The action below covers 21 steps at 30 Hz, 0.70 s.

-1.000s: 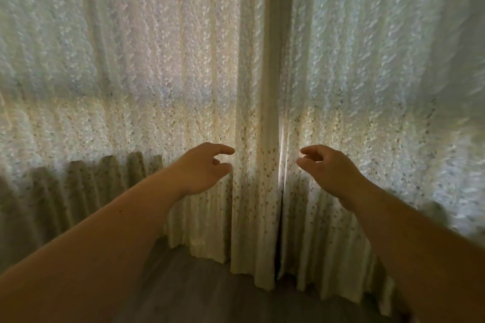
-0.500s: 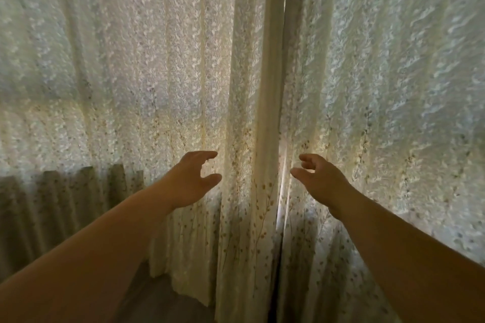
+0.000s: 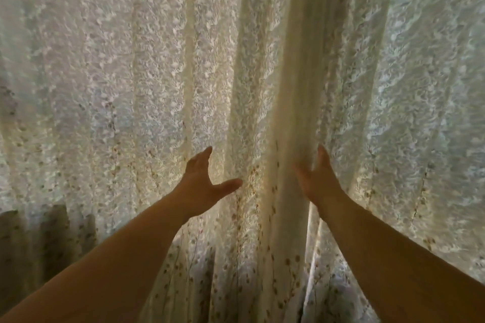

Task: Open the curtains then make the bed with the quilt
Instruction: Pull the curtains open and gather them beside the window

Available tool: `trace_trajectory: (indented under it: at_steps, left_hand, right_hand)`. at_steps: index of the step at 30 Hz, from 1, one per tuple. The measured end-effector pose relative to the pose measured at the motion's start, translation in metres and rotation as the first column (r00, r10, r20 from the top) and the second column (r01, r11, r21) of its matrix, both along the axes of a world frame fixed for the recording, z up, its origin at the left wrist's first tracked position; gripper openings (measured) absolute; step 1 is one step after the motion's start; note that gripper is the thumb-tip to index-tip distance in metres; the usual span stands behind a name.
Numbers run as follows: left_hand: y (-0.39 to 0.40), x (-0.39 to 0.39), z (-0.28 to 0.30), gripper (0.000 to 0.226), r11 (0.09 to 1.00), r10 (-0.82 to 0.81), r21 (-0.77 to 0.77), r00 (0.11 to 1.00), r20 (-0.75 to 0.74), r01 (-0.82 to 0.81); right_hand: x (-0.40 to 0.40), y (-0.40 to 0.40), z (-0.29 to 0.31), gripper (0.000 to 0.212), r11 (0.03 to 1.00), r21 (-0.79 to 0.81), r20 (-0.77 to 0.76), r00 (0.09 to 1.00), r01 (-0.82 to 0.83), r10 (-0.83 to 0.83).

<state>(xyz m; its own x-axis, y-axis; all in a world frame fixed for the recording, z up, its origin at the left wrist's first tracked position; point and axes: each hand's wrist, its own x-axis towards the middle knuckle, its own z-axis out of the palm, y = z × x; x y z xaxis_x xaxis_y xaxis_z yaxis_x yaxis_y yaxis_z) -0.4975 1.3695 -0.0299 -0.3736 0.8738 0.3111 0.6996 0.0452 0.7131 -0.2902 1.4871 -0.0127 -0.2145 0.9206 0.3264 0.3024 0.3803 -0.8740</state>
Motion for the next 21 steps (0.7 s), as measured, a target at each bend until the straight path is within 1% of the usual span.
trace_trajectory:
  at_steps: [2, 4, 6, 8, 9, 10, 11, 12, 13, 14, 15, 16, 17, 19, 21]
  left_hand:
    - [0.027, -0.019, 0.009, 0.126, 0.999, -0.042, 0.023, 0.999, 0.012, 0.042]
    - [0.053, -0.03, 0.014, 0.133, 0.996, -0.086, 0.028, 0.996, -0.001, 0.086]
    - [0.081, -0.036, 0.016, 0.137, 0.993, -0.117, 0.019, 0.992, -0.038, 0.118]
    - [0.103, -0.037, 0.017, 0.138, 0.989, -0.136, 0.038, 0.985, -0.103, 0.141]
    - [0.115, -0.04, 0.018, 0.137, 0.984, -0.163, 0.056, 0.983, -0.088, 0.168]
    - [0.123, -0.043, 0.019, 0.134, 0.976, -0.191, 0.094, 0.981, -0.041, 0.195]
    - [0.133, -0.047, 0.018, 0.128, 0.969, -0.208, 0.134, 0.978, 0.0, 0.206]
    - [0.141, -0.052, 0.016, 0.12, 0.97, -0.174, 0.172, 0.985, -0.006, 0.173]
    - [0.148, -0.056, 0.013, 0.112, 0.974, -0.101, 0.201, 0.994, -0.039, 0.106]
    - [0.154, -0.061, 0.011, 0.106, 0.971, -0.007, 0.236, 0.998, -0.063, 0.022]
    - [0.159, -0.066, 0.01, 0.102, 0.959, 0.084, 0.277, 0.994, -0.076, -0.06]
    - [0.165, -0.072, 0.009, 0.1, 0.942, 0.157, 0.313, 0.983, -0.094, -0.12]
    - [0.17, -0.078, 0.007, 0.099, 0.926, 0.221, 0.336, 0.967, -0.124, -0.169]
    - [0.179, -0.088, 0.004, 0.101, 0.897, 0.35, 0.355, 0.913, -0.208, -0.263]
    - [0.187, -0.098, 0.003, 0.102, 0.858, 0.436, 0.402, 0.868, -0.238, -0.321]
  right_hand:
    - [-0.032, 0.017, 0.006, 0.08, 0.999, -0.037, -0.084, 0.996, -0.02, 0.017]
    - [-0.061, 0.026, 0.006, 0.077, 0.994, -0.085, -0.097, 0.993, -0.072, 0.063]
    - [-0.086, 0.032, 0.004, 0.075, 0.968, -0.154, -0.111, 0.977, -0.199, 0.183]
    - [-0.098, 0.036, 0.007, 0.082, 0.885, -0.246, -0.174, 0.917, -0.394, 0.36]
    - [-0.102, 0.041, 0.009, 0.083, 0.844, -0.268, -0.211, 0.883, -0.464, 0.419]
    - [-0.105, 0.043, 0.011, 0.076, 0.834, -0.251, -0.216, 0.868, -0.492, 0.447]
    - [-0.109, 0.047, 0.012, 0.061, 0.856, -0.184, -0.182, 0.872, -0.484, 0.454]
    - [-0.112, 0.052, 0.013, 0.043, 0.911, -0.058, -0.103, 0.91, -0.409, 0.402]
    - [-0.114, 0.061, 0.011, 0.03, 0.962, 0.105, -0.018, 0.967, -0.251, 0.255]
    - [-0.114, 0.071, 0.009, 0.033, 0.959, 0.275, 0.022, 0.997, -0.076, 0.073]
    - [-0.112, 0.08, 0.008, 0.048, 0.926, 0.377, 0.009, 0.999, 0.04, -0.046]
    - [-0.111, 0.09, 0.007, 0.065, 0.918, 0.385, -0.025, 0.995, 0.097, -0.095]
    - [-0.109, 0.101, 0.006, 0.081, 0.933, 0.34, -0.044, 0.993, 0.118, -0.109]
    - [-0.112, 0.124, 0.007, 0.107, 0.969, 0.218, 0.012, 0.992, 0.12, -0.125]
    - [-0.128, 0.145, 0.01, 0.119, 0.984, 0.155, 0.066, 0.992, 0.094, -0.105]
